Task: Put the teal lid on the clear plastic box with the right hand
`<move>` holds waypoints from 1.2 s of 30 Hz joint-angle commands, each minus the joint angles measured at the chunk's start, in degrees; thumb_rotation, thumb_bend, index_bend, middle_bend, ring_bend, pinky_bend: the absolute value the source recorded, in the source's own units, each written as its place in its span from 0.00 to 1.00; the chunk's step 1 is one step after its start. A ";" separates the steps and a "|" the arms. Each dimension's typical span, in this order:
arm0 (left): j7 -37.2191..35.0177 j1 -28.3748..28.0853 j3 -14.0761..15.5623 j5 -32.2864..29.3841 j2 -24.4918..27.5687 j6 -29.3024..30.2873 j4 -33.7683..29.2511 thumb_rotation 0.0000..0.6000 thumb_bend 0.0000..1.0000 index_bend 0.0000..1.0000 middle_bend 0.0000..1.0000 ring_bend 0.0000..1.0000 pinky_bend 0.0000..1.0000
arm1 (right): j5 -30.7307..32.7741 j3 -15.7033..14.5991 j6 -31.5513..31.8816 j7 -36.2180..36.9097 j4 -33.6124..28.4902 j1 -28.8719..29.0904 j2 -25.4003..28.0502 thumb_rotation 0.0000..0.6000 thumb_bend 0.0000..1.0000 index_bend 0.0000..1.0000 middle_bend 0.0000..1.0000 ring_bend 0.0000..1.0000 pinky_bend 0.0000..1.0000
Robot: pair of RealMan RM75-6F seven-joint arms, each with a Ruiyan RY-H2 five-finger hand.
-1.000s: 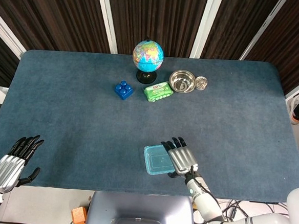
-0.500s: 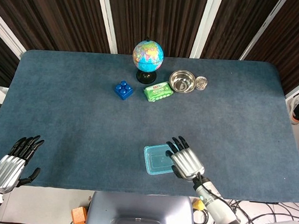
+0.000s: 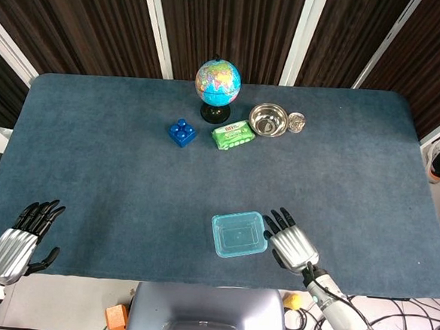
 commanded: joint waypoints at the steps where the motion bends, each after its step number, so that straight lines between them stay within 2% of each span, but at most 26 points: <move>1: 0.06 0.06 -0.03 -0.03 -0.02 0.10 -0.06 1.00 0.38 0.00 0.00 0.00 0.00 | 0.01 0.39 -0.81 0.13 0.45 -0.23 -0.29 1.00 0.48 0.35 0.07 0.00 0.00; 36: -0.19 0.05 -0.10 -0.10 0.04 0.11 0.10 1.00 0.38 0.00 0.00 0.00 0.00 | -1.00 2.15 -5.36 0.46 2.45 -2.53 -1.79 1.00 0.48 0.30 0.05 0.00 0.00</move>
